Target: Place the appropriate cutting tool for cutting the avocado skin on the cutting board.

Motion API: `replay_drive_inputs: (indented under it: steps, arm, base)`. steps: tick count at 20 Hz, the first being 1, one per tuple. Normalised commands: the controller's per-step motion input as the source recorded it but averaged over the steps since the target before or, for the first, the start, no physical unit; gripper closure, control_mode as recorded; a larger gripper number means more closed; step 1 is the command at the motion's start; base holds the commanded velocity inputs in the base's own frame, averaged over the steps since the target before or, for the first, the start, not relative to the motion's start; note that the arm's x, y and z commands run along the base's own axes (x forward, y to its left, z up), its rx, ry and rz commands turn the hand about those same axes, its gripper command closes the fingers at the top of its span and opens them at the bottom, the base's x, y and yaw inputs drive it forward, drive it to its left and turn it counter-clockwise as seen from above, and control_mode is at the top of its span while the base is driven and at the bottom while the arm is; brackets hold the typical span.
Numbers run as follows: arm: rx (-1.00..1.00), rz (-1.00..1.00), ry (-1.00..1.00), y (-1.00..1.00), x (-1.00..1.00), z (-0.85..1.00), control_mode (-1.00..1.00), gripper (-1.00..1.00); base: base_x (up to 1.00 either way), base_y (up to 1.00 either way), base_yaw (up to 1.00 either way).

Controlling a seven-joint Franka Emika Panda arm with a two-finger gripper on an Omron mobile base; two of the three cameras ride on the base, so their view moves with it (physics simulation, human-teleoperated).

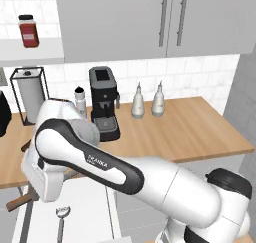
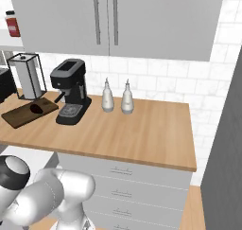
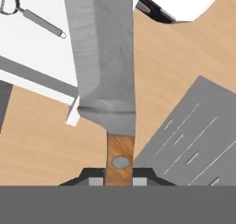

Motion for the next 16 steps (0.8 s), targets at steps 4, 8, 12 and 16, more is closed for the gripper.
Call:
replay_drive_inputs:
  steps: [4, 8, 12, 16]
  arm:
    - [-0.15, -0.07, -0.05, 0.53, 0.71, 0.41, -1.00, 1.00]
    - [-0.09, -0.04, -0.07, 0.15, 0.65, 0.14, -1.00, 1.00]
    - [-0.02, -0.02, -0.08, 0.00, 0.66, 0.00, -1.00, 1.00]
    - [0.00, -0.02, -0.02, 0.00, 0.71, -0.02, -1.00, 1.00]
  base:
    - [0.00, 0.00, 0.00]
    - [0.00, 0.00, 0.00]
    - [0.00, 0.00, 0.00]
    - [0.00, 0.00, 0.00]
